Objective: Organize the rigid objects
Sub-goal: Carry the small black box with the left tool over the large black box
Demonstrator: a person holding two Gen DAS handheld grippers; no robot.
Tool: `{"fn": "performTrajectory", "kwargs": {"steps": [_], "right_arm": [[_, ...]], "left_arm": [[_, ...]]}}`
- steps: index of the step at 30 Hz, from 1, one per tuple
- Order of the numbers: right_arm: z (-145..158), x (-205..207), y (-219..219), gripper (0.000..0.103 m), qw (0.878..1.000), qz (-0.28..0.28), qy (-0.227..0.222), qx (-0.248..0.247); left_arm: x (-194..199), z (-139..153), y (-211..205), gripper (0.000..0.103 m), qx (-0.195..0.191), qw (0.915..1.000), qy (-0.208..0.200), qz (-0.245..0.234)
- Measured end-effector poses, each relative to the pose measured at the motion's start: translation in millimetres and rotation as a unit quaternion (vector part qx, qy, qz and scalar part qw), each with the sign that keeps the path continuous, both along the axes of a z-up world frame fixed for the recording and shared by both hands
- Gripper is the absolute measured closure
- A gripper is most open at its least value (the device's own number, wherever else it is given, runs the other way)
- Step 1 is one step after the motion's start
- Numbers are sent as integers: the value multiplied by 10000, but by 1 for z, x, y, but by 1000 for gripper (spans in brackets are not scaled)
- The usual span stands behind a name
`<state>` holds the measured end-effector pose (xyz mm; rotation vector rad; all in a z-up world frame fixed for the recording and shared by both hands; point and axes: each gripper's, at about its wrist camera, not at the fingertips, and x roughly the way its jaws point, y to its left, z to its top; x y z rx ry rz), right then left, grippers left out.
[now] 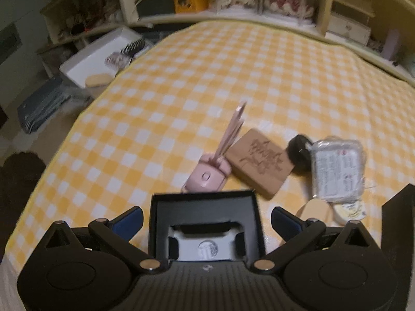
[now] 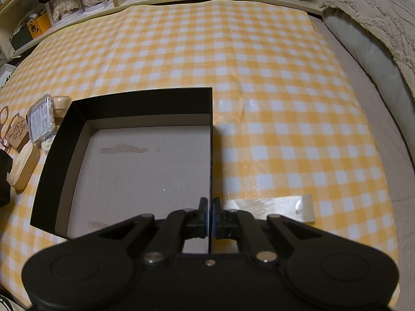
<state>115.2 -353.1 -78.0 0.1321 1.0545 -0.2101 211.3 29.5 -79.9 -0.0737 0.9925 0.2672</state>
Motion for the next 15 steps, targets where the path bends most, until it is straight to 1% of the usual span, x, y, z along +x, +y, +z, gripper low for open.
{"fn": "performTrajectory", "kwargs": {"steps": [3, 5, 9, 12, 15], "right_arm": [[0, 0, 1, 99, 10000, 8, 9, -25], [0, 1, 1, 99, 10000, 20, 15, -36], [-1, 1, 1, 98, 10000, 38, 34, -56], [-1, 2, 2, 98, 10000, 47, 50, -68], [-1, 3, 2, 98, 9999, 48, 51, -71]], "left_arm": [[4, -8, 7, 0, -162, 9995, 229, 121], [3, -10, 9, 0, -251, 9993, 228, 149], [3, -13, 8, 0, -224, 9993, 275, 102], [5, -20, 12, 0, -465, 9979, 409, 178], [7, -24, 14, 0, -566, 9968, 516, 217]]}}
